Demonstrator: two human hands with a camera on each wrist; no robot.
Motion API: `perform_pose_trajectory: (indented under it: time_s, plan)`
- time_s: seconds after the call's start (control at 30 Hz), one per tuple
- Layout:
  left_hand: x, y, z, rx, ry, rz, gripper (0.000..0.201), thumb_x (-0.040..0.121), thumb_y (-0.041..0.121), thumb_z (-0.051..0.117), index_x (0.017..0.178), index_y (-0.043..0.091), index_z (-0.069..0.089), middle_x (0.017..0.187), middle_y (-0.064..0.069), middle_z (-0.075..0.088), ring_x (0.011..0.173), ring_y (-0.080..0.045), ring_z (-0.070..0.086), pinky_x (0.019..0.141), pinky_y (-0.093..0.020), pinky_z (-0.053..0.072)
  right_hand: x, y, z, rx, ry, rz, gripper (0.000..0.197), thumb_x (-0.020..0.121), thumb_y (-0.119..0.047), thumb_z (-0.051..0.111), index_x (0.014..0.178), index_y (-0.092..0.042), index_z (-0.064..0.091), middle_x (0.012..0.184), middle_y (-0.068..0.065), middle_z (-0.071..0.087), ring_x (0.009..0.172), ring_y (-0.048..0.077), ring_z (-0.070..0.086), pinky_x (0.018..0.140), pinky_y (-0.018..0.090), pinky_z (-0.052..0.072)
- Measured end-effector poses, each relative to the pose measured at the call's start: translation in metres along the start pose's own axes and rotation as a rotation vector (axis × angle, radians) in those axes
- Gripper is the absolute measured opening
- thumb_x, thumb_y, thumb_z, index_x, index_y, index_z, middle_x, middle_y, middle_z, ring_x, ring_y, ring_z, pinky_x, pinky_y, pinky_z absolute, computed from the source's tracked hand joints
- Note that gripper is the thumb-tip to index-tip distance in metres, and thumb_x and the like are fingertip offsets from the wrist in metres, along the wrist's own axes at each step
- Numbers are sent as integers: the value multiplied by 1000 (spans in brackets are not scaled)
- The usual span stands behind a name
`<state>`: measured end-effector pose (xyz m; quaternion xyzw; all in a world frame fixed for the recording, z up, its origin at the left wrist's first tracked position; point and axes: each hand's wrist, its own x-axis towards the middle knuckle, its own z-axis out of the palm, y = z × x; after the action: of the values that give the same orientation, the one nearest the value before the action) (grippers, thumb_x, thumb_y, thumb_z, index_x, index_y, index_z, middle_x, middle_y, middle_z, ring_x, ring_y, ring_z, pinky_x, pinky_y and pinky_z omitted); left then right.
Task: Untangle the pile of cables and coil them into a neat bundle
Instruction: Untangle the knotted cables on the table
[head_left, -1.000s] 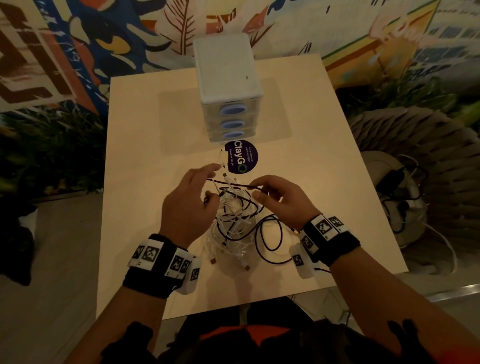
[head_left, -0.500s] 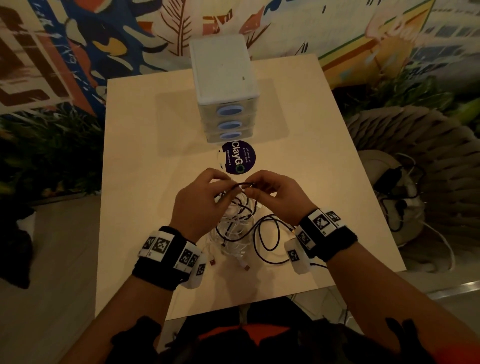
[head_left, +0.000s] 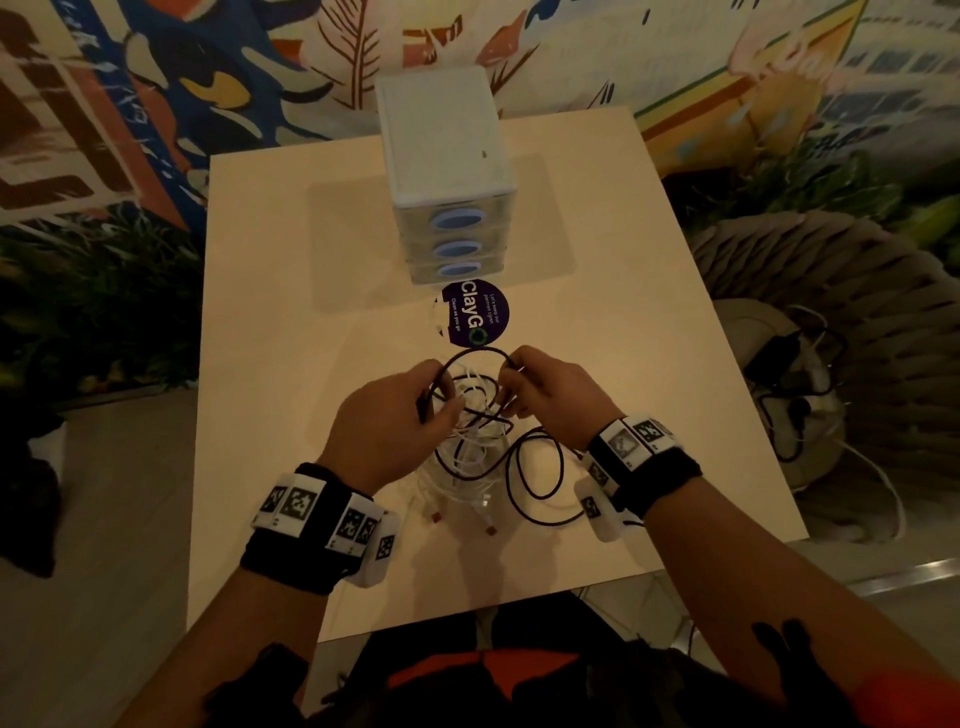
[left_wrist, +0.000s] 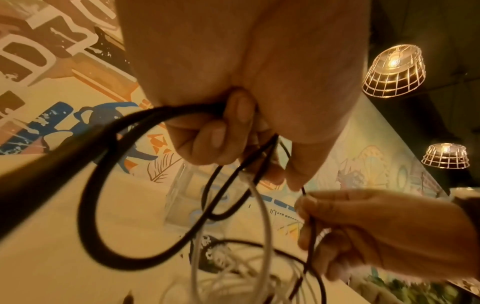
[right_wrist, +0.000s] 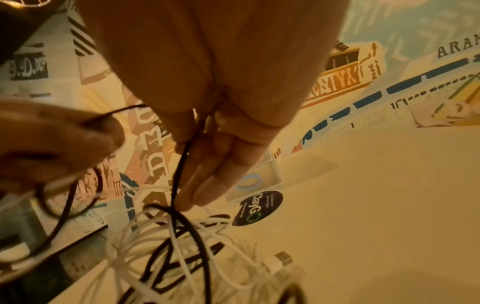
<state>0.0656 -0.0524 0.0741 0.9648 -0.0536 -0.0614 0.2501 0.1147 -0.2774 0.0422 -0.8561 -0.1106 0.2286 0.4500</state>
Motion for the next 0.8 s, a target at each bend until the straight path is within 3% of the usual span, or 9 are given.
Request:
perform_pose_trajectory:
  time_s: [0.07,0.17,0.3,0.43,0.5,0.6,0.7,0.8]
  plan:
    - [-2,-4,9,5,-65,-26,31,93,59,57,118,41,56,62,6,55,59,-9,55,55,-31,42,-1,-4,0,82,42,-35,12,106,-30,48,103,-23,58,91,-3,76,79,10,75,84,43,60]
    - [-3,-6,23,66,-148,-47,61,89,66,58,144,45,43,62,8,52,63,-16,54,56,-30,37,-3,-8,0,150,88,-110,12,106,-30,51,106,-21,59,90,1,76,80,15,75,82,47,61]
    - [-2,-6,41,157,-212,-73,82,85,71,60,154,45,27,71,8,52,74,-20,62,57,-29,39,-8,-15,3,233,64,-159,12,106,-25,53,107,-16,60,90,4,76,82,20,75,82,45,61]
    - [2,-6,54,177,-173,-154,87,84,66,66,155,38,25,95,0,69,88,-24,68,60,-29,38,-11,-15,6,295,47,-156,12,106,-25,51,105,-17,60,90,7,75,82,24,75,82,45,61]
    - [2,-9,61,164,-179,-173,87,84,66,66,155,37,26,103,-1,71,92,-25,68,63,-29,41,-11,-10,6,258,71,-133,18,108,-28,46,103,-15,58,89,6,74,80,22,73,81,44,60]
    - [-5,-11,65,0,-115,-176,85,79,60,72,148,40,27,83,6,65,71,-19,63,56,-28,41,-10,3,5,108,90,-60,24,108,-39,40,96,-22,52,82,4,69,76,22,67,80,51,56]
    - [-13,-19,65,-216,-11,-188,49,82,36,71,120,35,40,62,3,49,50,-9,47,48,-27,30,-11,16,-1,-82,63,30,34,105,-48,42,86,-21,46,77,7,62,72,26,59,73,49,51]
    - [-15,-31,67,-156,-66,-238,19,89,31,65,98,30,48,60,2,51,52,-15,49,49,-29,30,-15,24,-4,-195,-41,36,32,100,-39,58,80,-23,38,71,2,52,64,20,46,65,38,41]
